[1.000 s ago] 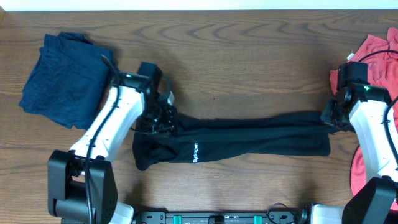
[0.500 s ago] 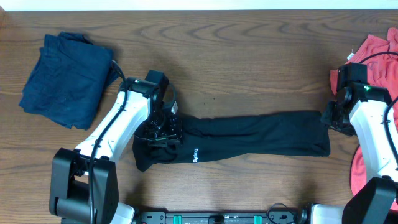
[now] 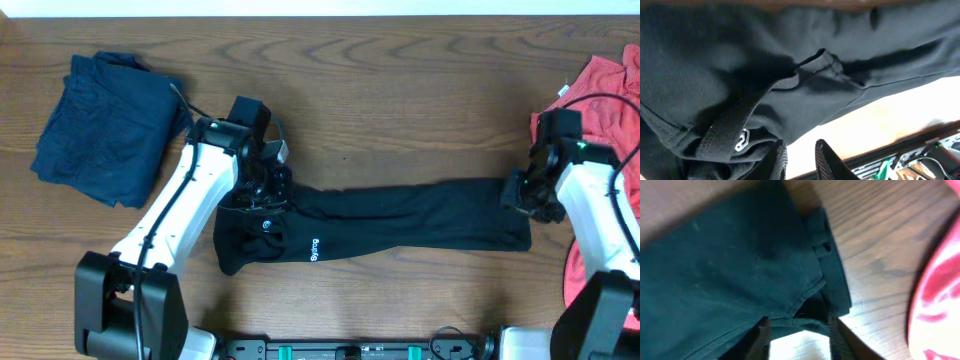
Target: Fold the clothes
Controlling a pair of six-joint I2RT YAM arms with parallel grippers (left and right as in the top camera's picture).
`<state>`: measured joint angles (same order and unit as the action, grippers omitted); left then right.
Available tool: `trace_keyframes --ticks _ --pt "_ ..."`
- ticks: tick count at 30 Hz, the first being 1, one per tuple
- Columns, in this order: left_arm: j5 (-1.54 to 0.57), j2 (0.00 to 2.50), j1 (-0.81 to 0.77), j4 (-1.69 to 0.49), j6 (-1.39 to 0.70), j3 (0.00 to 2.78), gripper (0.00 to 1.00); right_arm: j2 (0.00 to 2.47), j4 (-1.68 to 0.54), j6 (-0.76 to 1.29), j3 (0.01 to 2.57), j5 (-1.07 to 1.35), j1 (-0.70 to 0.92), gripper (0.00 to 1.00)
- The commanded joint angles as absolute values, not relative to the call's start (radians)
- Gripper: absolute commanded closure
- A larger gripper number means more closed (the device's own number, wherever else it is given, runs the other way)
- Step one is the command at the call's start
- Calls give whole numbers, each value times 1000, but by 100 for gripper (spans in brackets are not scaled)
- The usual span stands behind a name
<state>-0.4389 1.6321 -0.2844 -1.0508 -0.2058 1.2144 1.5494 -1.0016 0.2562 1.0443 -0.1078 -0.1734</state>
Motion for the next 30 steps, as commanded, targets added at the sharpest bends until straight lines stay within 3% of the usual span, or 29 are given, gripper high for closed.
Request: trace_keyframes --ticks 1,4,7,10,14,20,24,27,30 --pt "-437 1616 -288 -1039 -200 1222 79 1586 -971 235 990 -105 -180 53" --pt "-434 1616 -288 -1010 -200 1185 79 1607 -928 236 960 -105 -202 28" --pt "-434 1616 -288 -1021 -200 1156 79 1622 -905 239 935 -101 -233 17" --pt "-434 1616 -288 -1028 -200 1140 79 1626 -866 239 897 -100 -262 14" --pt "-434 1616 -288 -1027 -201 1139 79 1629 -774 238 824 -101 -281 17" --pt "-434 1616 -287 -1029 -200 1139 79 1629 -588 238 717 -100 -290 31" --pt "-434 1615 -286 -1025 -200 1140 80 1629 -541 223 697 -96 -290 58" --pt "-434 1611 -279 -1022 -200 1148 81 1629 -537 212 702 -97 -290 84" --pt "-434 1599 -262 -1023 -199 1159 81 1629 -541 212 720 -97 -290 92"
